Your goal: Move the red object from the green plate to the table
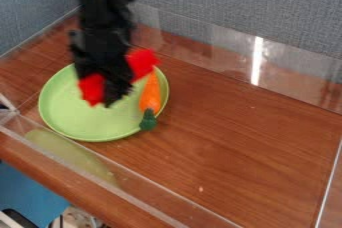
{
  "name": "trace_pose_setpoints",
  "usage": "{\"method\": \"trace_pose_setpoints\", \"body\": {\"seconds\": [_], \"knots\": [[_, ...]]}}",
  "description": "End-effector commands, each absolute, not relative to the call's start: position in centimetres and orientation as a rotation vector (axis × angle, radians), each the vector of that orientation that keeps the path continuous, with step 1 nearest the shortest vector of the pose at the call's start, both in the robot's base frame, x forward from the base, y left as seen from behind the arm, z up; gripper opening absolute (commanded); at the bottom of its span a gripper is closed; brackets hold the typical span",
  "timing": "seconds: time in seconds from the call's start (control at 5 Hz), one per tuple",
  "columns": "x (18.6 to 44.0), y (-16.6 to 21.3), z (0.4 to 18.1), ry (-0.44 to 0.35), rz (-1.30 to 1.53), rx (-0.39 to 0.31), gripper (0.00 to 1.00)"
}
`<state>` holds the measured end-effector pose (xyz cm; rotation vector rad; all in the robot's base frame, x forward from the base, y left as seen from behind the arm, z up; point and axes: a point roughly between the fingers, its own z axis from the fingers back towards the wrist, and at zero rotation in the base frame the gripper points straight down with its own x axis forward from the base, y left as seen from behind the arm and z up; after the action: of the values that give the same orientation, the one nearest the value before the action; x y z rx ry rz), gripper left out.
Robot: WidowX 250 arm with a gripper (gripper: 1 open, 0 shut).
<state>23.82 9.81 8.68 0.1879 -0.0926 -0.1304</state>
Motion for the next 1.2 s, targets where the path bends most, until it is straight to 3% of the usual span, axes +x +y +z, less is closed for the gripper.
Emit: {"method": "trace_pose_setpoints", "body": {"seconds": [0.0,0.4,1.0], "knots": [[24.6,13.6,9.1,-0.115,-0.049,0.211,0.00],[25.4,18.9,7.6,-0.080,0.019,0.201,0.00],[26.0,19.6,8.9,-0.070,0.024,0.176,0.00]]}}
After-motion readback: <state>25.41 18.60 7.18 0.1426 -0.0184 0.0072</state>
